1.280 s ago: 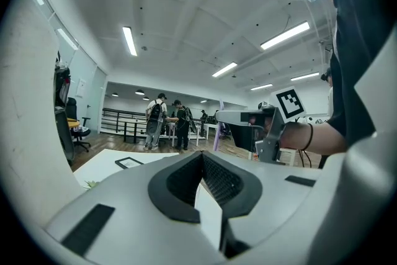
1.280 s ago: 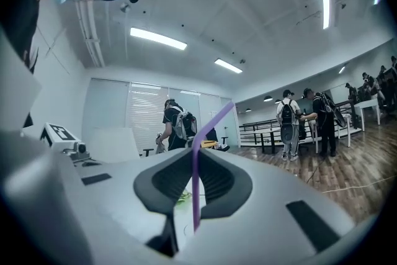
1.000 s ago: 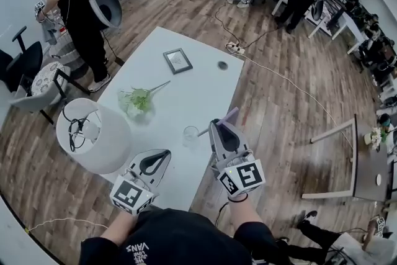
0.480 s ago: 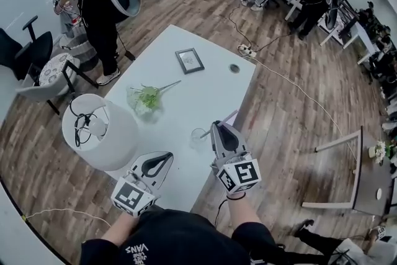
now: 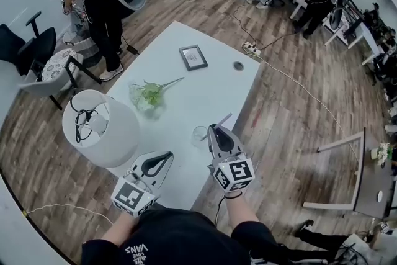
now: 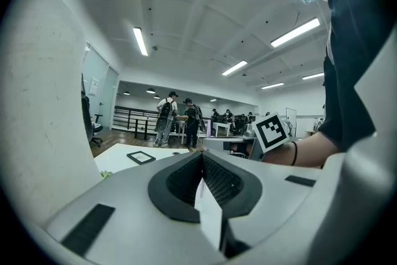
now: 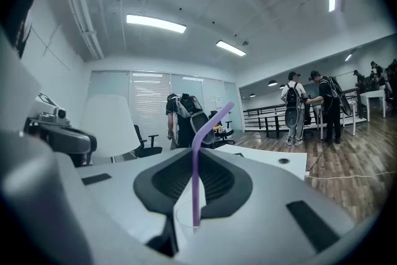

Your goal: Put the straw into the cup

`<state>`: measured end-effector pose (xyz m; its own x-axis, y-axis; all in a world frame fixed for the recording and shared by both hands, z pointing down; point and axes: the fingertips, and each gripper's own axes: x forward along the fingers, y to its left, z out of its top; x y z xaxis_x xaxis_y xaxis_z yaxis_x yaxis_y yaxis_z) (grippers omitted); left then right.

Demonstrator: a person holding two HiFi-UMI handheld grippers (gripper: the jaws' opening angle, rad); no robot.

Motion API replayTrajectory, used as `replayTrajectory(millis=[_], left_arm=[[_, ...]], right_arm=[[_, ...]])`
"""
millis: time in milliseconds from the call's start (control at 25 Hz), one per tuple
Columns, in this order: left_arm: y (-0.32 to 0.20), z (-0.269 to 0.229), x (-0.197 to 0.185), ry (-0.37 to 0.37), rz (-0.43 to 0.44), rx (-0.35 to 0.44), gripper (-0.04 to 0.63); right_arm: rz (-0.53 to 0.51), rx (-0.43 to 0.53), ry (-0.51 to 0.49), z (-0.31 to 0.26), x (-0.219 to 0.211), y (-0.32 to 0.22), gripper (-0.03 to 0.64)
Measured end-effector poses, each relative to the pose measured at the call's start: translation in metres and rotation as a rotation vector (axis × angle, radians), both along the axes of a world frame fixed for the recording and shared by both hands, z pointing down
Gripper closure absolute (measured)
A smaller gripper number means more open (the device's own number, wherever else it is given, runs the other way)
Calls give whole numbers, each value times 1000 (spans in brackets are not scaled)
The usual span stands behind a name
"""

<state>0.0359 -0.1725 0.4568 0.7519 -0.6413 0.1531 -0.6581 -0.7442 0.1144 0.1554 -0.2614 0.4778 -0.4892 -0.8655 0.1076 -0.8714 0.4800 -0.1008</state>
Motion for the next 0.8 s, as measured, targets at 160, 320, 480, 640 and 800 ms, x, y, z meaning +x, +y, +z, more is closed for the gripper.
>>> replayTrajectory(millis=[160,320,480,640,800], left_arm=[[3,3,1,1,0,0,584],[5,2,2,4,6,4,584],[6,1,3,7,10,-2,584],[7,2,4,16,19,-1,584],[8,0,9,27,42,2,584]], right_arm=[[0,-28,17,20,-2,3,577],[1,-74,21,36,-3,4,575],[15,-125,1,43,-3,6,575],[24,-148,-19,41,-3,10,491],[27,-161,2,41,-2,19,453]])
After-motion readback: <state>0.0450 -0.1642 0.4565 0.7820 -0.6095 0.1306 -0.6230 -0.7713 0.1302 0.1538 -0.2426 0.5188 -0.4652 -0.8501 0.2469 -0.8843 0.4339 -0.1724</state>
